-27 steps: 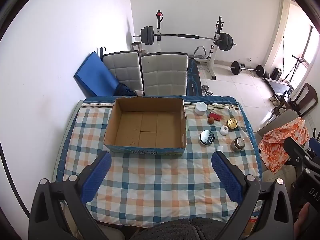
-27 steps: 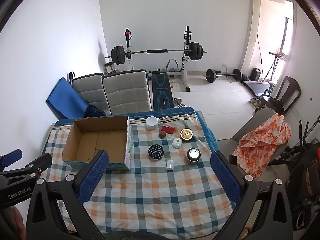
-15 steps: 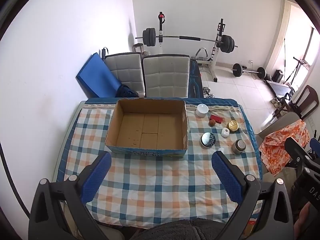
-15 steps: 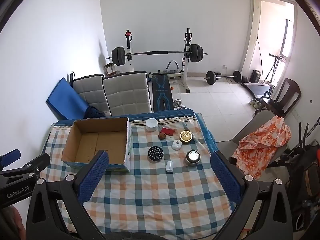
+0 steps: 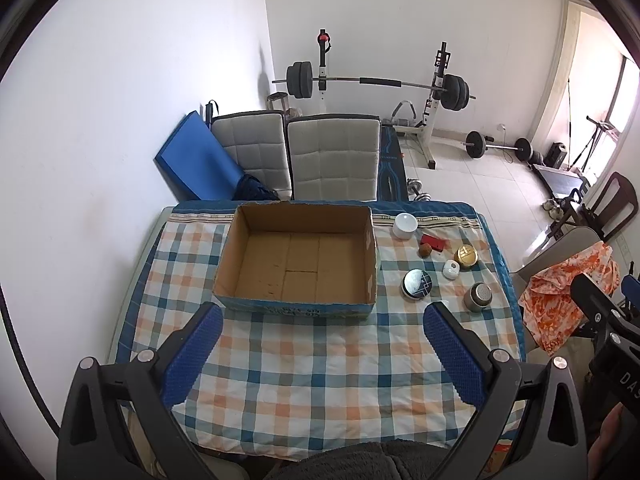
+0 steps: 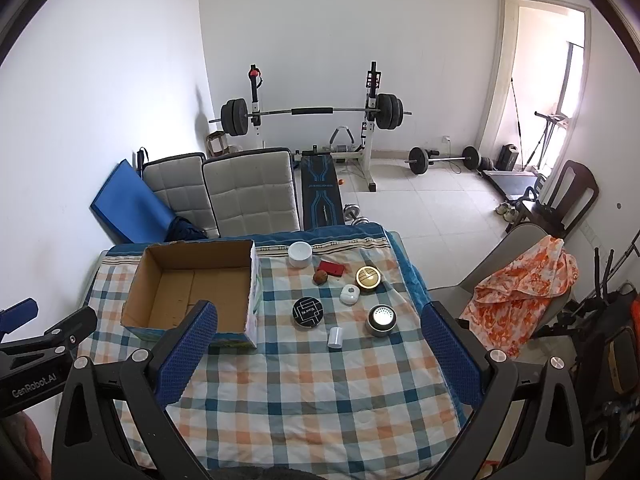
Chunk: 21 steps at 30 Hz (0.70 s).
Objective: Organize rigid objects
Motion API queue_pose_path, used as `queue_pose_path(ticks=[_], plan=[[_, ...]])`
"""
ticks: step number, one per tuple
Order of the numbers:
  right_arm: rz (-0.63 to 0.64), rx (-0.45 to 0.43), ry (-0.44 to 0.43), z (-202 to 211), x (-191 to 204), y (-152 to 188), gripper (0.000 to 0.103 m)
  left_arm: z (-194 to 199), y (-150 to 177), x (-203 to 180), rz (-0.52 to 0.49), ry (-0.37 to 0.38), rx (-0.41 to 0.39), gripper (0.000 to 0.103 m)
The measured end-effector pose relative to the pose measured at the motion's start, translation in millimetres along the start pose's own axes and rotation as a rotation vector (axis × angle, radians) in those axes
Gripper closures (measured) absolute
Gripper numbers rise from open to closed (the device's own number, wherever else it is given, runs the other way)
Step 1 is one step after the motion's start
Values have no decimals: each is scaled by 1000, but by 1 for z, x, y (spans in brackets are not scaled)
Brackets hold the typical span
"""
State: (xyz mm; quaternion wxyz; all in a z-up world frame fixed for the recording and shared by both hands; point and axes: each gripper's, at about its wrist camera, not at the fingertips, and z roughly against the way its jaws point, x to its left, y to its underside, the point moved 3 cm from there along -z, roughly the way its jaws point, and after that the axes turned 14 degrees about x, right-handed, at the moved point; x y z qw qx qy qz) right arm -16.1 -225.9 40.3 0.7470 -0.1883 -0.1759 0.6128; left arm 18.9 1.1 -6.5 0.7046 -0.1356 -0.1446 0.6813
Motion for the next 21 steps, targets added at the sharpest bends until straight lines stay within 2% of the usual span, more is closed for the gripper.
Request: queue_pose_path(ticks=[21], plan=[[8,7,4,0,1,6,0,-1,2,5,2,-8,-14,0]])
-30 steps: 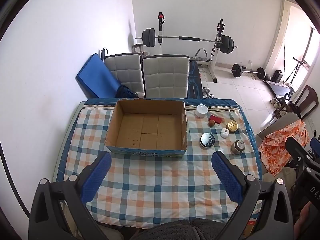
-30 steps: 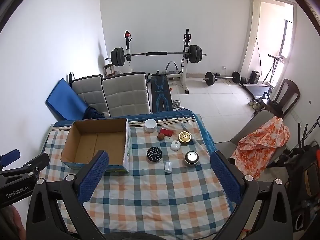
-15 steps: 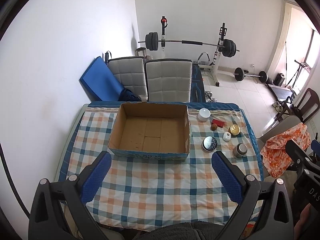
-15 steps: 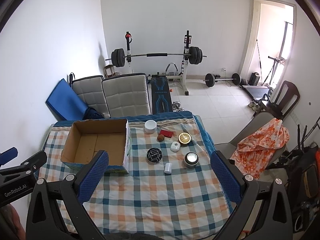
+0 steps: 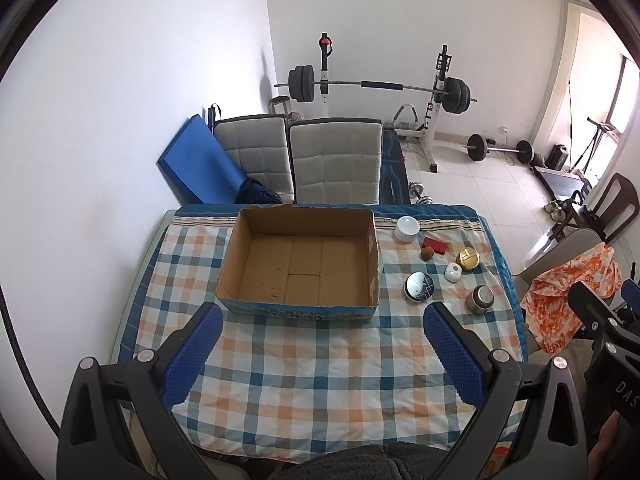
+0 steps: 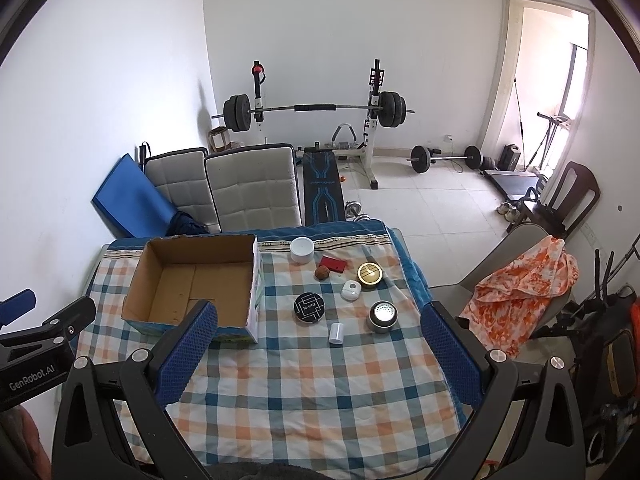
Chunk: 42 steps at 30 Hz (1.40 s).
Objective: Organize rigid objects
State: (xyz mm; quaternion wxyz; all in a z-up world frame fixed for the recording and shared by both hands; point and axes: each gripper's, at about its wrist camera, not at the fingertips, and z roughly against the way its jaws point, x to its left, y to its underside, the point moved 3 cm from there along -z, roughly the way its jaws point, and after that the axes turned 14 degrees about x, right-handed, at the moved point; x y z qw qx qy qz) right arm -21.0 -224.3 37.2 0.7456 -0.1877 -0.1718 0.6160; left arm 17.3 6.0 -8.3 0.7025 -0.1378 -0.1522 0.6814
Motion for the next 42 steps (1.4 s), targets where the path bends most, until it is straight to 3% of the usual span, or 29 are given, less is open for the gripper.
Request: queue_pose_path(ticks=[42], plan=[[2,-12,36,2,0,-6,0,-4,8,-5,6,3,-10,0]])
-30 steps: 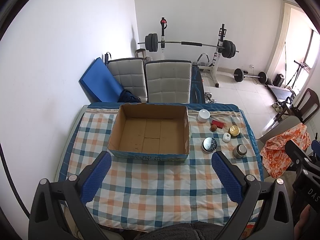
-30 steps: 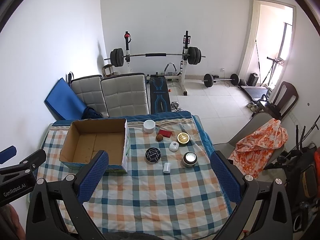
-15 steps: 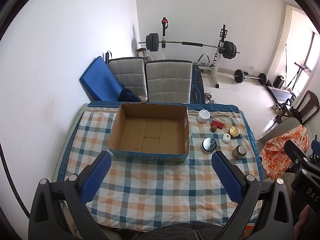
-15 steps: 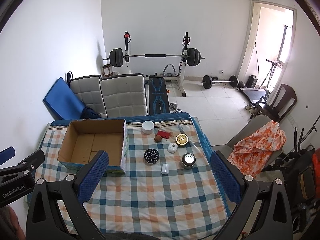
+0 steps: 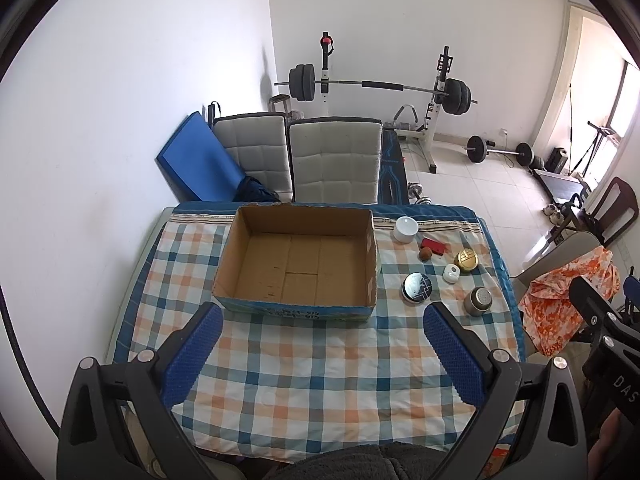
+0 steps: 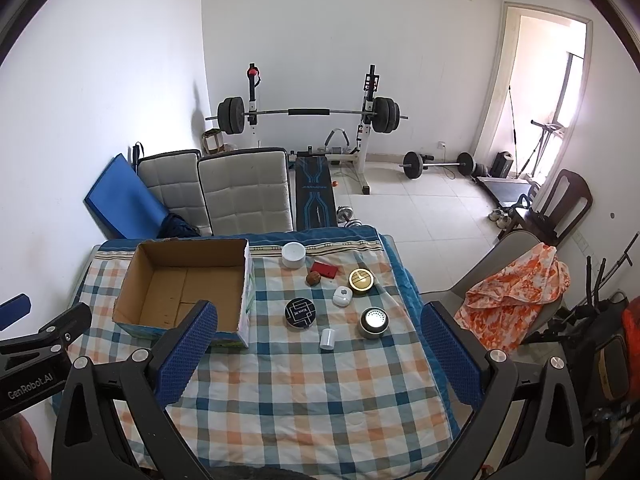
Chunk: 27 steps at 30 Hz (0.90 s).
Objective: Organize rigid objects
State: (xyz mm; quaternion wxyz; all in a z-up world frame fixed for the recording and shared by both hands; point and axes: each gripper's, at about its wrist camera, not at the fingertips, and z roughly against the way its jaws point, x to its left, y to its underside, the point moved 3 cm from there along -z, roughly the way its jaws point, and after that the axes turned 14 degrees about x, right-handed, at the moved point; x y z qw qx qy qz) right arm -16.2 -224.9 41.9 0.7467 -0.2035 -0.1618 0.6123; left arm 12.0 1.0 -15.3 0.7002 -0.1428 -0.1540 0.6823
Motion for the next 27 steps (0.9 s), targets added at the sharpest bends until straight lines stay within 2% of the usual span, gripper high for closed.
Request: queue_pose_path(ticks=[9,16,21,27], plan=[[-20,20,-2,-9,-9,-1,0,-5,-8,-11,-17,10,14,0],[-124,90,71,-49,-67,-19,0,-49,-38,-47,-60,49,78,0],[-157,212,105,-116,-109,-32,0,-113,-69,-89,-116,59,180,0],[-171,412,88,-248,-143,-39,0,-218,-96,-148,-170,89,372,0]])
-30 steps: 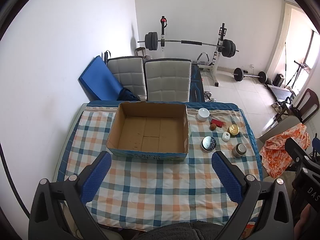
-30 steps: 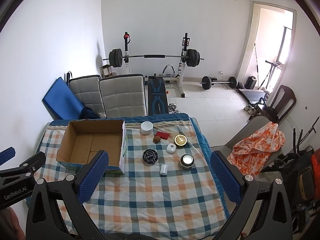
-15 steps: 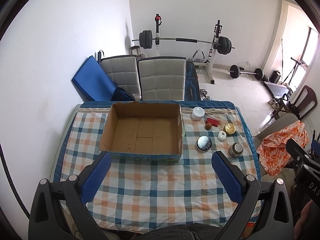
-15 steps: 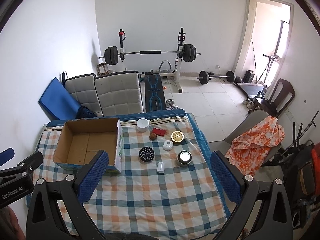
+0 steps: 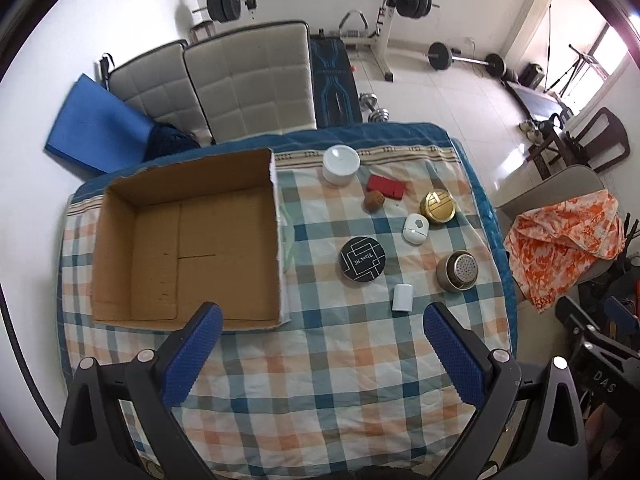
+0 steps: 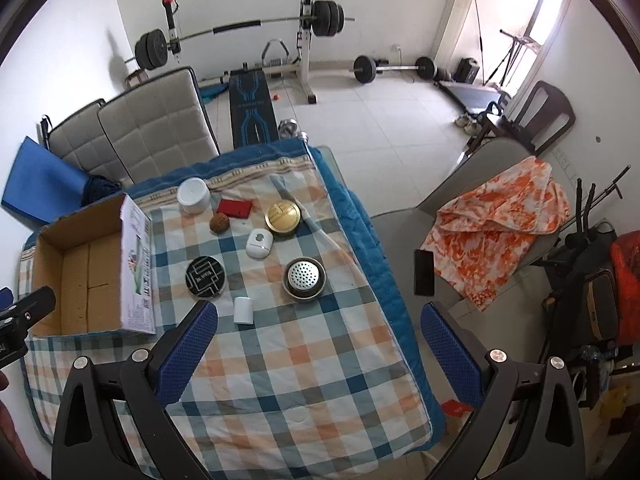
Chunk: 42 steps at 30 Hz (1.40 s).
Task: Organize rigid objects
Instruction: 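Grasp the black patterned tin with the left tool while the right tool grasps the silver perforated cup, then carry both held items into the cardboard box and lower them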
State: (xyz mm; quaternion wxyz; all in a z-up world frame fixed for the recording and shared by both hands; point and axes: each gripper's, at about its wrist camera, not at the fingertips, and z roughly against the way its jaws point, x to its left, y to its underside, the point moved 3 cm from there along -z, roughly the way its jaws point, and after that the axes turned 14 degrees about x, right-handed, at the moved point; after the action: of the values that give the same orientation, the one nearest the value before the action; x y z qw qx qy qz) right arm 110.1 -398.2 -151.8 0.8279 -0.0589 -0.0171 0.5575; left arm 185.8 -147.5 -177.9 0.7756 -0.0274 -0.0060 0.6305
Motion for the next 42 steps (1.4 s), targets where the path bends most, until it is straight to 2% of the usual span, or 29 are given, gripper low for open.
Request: queue_pose_path(ticks=[2,9,13,18,20,22,25,29,32,37,42], plan=[[0,68,-23,-48,1,-22,0,-33,-22,-13,-9,2,66,0],[-5,307,-28,-204,10,-72,1,-165,-85,-50,-56,-95,306,0],[-21,414,-72,-258,11,-79,2,-223,-102,-61,-73,-108,409,0],[-39,479,-106,-290,11,-80,3,-276,-107,-65,-92,-131,500,0],[-42,496,-116,-298,12,-81,6,-288,-106,-63,-91,-121,508,4],[-41,517,-110,-307,12,-82,17,-297,-101,-62,-85,-84,529,29],[-41,548,-130,-319,13,-82,26,-297,-96,-59,-78,-78,518,27],[-30,552,-96,-332,17,-81,27,-298,-95,-53,-62,-51,520,26],[-29,558,-74,-338,21,-82,27,-299,-96,-53,-65,-53,510,30],[-12,547,-58,-340,30,-82,30,-290,-89,-60,-79,-102,453,30],[13,516,-59,-327,34,-71,30,-258,-78,-56,-89,-85,376,30]])
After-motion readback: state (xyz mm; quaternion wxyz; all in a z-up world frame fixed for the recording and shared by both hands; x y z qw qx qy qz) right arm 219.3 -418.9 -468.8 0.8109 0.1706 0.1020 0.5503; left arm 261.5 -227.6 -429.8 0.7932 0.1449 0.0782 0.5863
